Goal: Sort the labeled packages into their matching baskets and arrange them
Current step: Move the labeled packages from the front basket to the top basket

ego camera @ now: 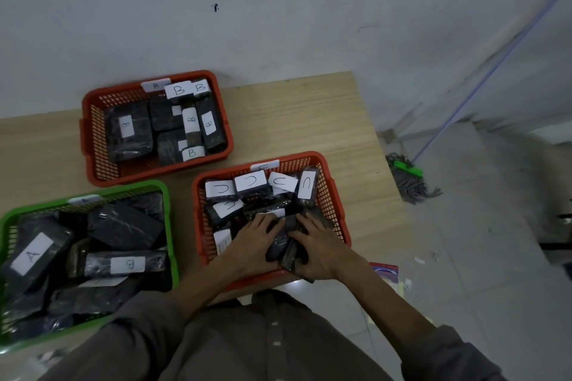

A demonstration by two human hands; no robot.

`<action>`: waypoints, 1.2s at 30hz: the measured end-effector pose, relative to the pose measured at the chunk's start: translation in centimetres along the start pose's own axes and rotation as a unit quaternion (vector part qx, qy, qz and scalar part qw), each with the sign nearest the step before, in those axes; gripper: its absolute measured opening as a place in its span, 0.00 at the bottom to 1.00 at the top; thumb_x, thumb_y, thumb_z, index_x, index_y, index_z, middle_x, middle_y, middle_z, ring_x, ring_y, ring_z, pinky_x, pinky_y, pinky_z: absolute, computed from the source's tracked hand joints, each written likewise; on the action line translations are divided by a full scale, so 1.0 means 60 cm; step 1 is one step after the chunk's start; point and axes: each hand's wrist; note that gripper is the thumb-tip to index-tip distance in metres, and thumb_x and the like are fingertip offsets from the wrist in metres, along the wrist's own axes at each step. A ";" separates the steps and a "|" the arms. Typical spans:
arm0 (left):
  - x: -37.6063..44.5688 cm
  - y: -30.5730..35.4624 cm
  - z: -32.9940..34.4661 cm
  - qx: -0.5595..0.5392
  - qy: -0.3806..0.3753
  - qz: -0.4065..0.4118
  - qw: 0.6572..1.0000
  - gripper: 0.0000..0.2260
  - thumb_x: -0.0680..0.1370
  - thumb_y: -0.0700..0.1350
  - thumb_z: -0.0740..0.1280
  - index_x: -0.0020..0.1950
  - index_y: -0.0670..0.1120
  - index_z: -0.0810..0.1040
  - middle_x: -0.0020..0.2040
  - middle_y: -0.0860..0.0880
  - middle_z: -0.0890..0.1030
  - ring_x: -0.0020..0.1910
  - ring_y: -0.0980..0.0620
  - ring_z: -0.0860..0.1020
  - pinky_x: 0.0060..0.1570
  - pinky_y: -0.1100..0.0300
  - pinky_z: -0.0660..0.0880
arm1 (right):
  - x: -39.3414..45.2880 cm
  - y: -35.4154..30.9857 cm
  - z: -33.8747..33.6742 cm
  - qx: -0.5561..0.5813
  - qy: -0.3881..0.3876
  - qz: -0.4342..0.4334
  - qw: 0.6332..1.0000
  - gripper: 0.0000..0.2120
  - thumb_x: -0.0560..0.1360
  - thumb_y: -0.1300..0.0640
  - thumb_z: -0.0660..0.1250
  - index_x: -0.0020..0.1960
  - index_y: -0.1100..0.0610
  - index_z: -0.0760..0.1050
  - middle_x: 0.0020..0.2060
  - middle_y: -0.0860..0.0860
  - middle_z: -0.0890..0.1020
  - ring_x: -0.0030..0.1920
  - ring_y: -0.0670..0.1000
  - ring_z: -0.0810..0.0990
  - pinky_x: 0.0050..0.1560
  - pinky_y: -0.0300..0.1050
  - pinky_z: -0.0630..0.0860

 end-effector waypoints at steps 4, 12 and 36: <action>-0.009 -0.008 -0.004 -0.008 0.010 0.014 1.000 0.37 0.72 0.64 0.63 0.76 0.47 0.63 0.73 0.45 0.65 0.72 0.46 0.63 0.62 0.51 0.74 | -0.020 -0.007 0.002 -0.104 -0.113 0.005 0.988 0.57 0.67 0.44 0.77 0.81 0.48 0.41 0.80 0.56 0.36 0.79 0.60 0.35 0.76 0.63 0.41; -0.017 -0.011 -0.014 -0.017 0.021 0.017 0.999 0.31 0.76 0.59 0.62 0.76 0.49 0.63 0.74 0.46 0.65 0.72 0.48 0.65 0.67 0.53 0.71 | -0.013 -0.010 -0.015 -0.103 -0.030 -0.064 0.992 0.37 0.75 0.45 0.69 0.79 0.48 0.57 0.78 0.55 0.59 0.78 0.58 0.55 0.78 0.61 0.51; 0.012 -0.050 -0.110 -0.593 0.137 -0.256 0.751 0.05 0.79 0.42 0.67 0.45 0.46 0.81 0.47 0.49 0.85 0.53 0.48 0.82 0.55 0.52 0.78 | 0.090 -0.033 -0.127 0.570 0.240 0.144 0.773 0.16 0.76 0.62 0.73 0.62 0.54 0.74 0.45 0.48 0.83 0.42 0.41 0.84 0.36 0.34 0.79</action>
Point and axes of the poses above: each hand's wrist, its own x-axis towards the middle knuckle, its own z-axis out of the palm, y = z × x
